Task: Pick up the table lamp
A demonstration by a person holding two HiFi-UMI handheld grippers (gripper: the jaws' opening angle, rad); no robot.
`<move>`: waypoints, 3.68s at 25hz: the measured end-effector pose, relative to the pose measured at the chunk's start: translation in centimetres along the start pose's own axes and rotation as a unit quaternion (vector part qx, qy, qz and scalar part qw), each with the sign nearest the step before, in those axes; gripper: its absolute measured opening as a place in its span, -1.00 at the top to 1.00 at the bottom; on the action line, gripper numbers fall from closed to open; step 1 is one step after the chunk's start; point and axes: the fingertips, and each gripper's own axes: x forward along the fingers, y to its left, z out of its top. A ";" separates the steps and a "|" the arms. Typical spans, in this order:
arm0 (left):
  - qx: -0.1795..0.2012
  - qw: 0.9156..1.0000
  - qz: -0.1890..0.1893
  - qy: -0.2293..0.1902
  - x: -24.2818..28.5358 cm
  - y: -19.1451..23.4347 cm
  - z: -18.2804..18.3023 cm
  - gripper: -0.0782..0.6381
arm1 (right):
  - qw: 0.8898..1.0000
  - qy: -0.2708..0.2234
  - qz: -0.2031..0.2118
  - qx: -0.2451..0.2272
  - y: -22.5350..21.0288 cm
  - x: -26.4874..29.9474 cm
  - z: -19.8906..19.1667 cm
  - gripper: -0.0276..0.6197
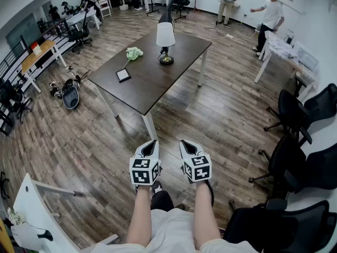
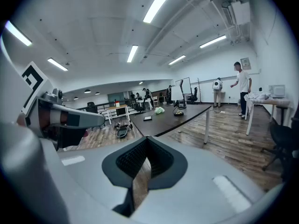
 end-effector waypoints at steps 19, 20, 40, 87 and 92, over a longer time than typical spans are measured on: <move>-0.009 0.999 -0.028 0.026 19.1 1.8 5.7 0.77 | 0.999 0.020 0.006 0.037 -14.2 10.9 5.0 0.84; -0.008 0.999 -0.034 0.029 20.3 1.9 6.0 0.78 | 0.999 0.019 0.008 0.042 -14.9 11.7 5.4 0.84; -0.024 0.997 -0.078 0.004 36.8 9.4 14.7 0.77 | 0.999 0.014 0.002 0.048 -23.4 27.4 13.2 0.83; -0.137 0.976 0.167 0.003 61.3 18.8 22.1 0.77 | 0.974 0.048 0.218 -0.027 -40.0 56.1 23.4 0.83; -0.145 0.974 0.175 0.008 61.9 20.4 21.2 0.77 | 0.975 0.048 0.216 -0.023 -39.3 58.5 22.9 0.83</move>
